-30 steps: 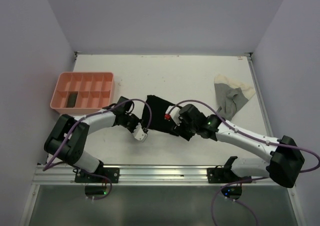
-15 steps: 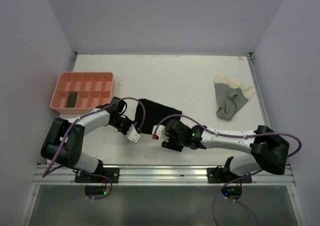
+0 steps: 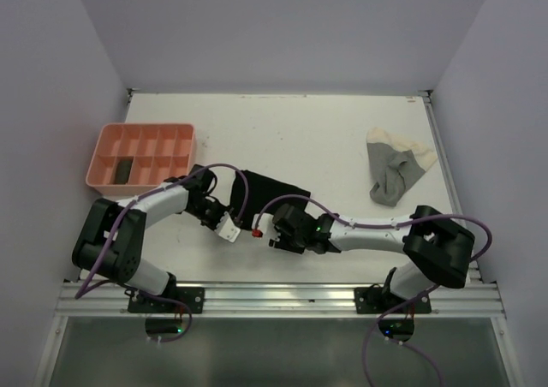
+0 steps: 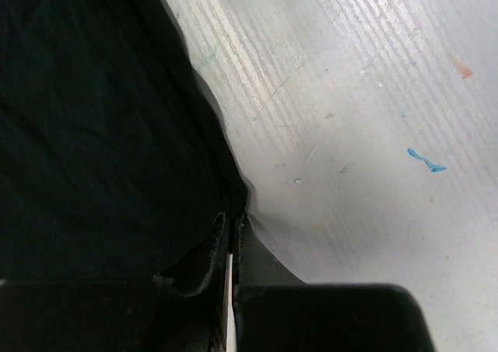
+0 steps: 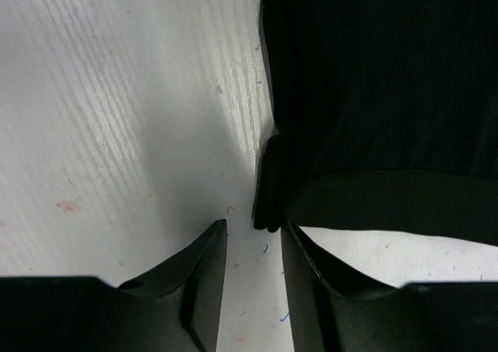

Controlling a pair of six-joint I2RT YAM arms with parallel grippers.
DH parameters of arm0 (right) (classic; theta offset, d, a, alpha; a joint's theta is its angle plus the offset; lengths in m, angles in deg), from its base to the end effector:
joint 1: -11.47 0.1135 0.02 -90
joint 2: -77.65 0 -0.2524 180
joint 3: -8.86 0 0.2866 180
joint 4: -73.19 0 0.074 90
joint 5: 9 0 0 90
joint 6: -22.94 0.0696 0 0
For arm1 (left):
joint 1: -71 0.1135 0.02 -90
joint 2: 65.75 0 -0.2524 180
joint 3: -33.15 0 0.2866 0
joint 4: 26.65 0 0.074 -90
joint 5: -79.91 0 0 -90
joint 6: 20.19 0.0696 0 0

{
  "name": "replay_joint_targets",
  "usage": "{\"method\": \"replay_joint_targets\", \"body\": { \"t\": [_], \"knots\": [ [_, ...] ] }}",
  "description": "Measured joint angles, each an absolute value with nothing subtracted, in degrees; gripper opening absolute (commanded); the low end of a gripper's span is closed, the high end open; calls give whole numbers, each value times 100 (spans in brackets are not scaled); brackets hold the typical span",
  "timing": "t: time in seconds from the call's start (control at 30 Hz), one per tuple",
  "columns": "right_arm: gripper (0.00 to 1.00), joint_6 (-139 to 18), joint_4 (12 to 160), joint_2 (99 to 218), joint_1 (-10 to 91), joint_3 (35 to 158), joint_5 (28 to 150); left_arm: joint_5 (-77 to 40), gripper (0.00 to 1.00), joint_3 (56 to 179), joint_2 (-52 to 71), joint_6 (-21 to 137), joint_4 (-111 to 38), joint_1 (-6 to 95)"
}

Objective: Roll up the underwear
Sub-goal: Fold the underwear

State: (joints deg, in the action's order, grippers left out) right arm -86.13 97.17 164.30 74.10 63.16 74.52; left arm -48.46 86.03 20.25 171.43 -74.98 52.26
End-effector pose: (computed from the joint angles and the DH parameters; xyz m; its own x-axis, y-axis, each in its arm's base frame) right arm 0.1572 0.2865 0.0930 -0.0827 -0.8659 -0.4933 -0.9318 0.2428 -0.2699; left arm 0.2338 -0.1249 0.0815 0.5209 0.6342 -0.5713 0.8489 -0.4548 0.2693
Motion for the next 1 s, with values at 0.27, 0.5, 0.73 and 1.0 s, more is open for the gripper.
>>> {"method": "replay_joint_targets", "body": {
  "t": [0.27,0.5,0.73,1.0],
  "knots": [
    [0,-8689,9672,16961,7410,6766,7349,-4874,0,8614,2014,17163,-7649,5252],
    [13,-8641,9689,16795,7410,6622,7166,-4881,0,8614,1994,17171,-7758,5274],
    [55,-8361,10023,16288,7403,6534,7102,-4887,0,8616,1992,17259,-7813,5298],
    [48,-8333,9949,16601,7403,6578,7161,-4885,0,8627,1992,17272,-7857,5298]
  ]
}}
